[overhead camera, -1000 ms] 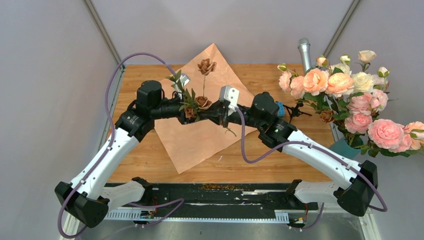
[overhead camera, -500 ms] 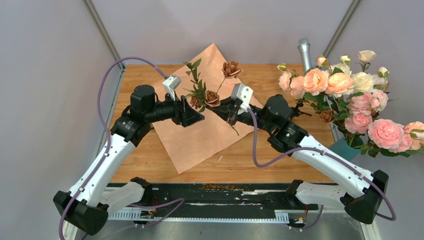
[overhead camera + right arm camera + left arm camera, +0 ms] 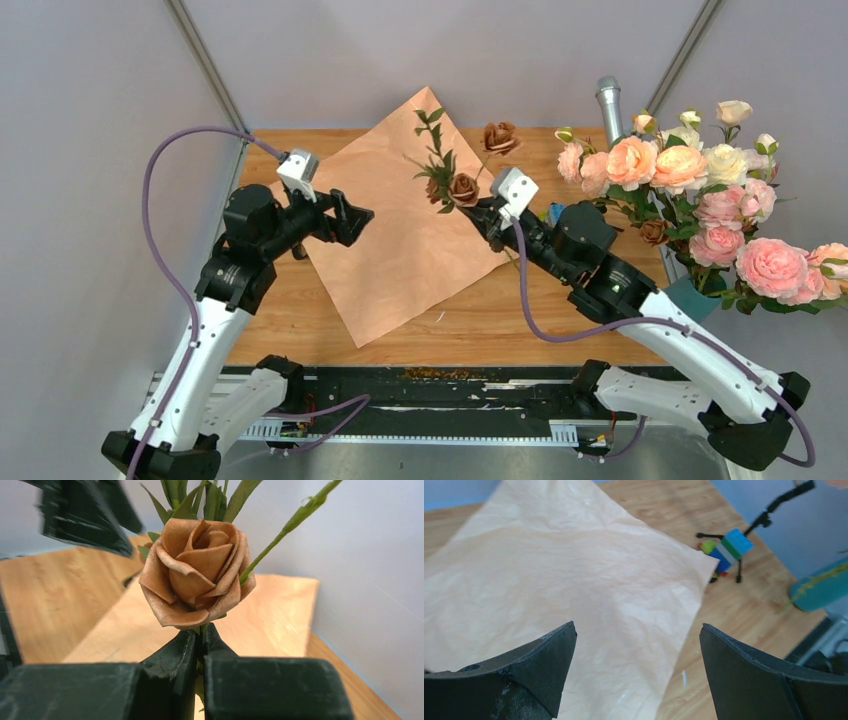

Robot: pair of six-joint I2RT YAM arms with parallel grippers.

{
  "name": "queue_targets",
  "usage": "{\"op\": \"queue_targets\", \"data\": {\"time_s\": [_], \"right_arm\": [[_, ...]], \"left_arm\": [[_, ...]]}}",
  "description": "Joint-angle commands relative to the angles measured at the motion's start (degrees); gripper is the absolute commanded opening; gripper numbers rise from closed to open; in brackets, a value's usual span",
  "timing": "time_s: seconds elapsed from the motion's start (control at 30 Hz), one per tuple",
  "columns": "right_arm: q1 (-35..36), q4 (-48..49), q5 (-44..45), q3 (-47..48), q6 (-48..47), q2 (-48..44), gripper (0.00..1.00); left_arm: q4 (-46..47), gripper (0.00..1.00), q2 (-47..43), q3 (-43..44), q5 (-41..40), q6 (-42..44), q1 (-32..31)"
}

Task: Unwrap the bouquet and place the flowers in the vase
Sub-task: Pick up the fake flower from the wrapping paper, then insert the fake flower into the vase.

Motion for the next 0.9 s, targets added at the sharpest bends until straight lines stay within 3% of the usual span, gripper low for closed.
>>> {"op": "queue_targets", "data": {"time_s": [0.0,0.23,0.37,0.73,0.87], "right_arm": [[0.06,-10.5,21.6,5.1,-5.46,-5.65,0.0],[-0.31,-16.73,44.64,10.99,-15.97,-9.78,0.0],[-1.75,-16.55,52.42,12.21,-21.57,-12.05,0.0],[-5.54,-6.63,52.64,7.78,-32.73,-17.11,0.0],[-12.37,-5.94,48.62,7.17,-33.03,-14.23,0.0]], "left_arm": [[0.27,1.0,-3.92,-1.73,-11.83,6.53,3.31],[-0.7,1.0,-3.43,-3.0,-11.76,11.08,5.96],[0.64,1.0,-5.4,-5.88,-10.19,12.23,5.95],[3.0,1.0,-8.41,-12.01,-11.62,12.65,5.59],[3.28,1.0,-9.24,-13.26,-11.66,12.97,5.33]]}}
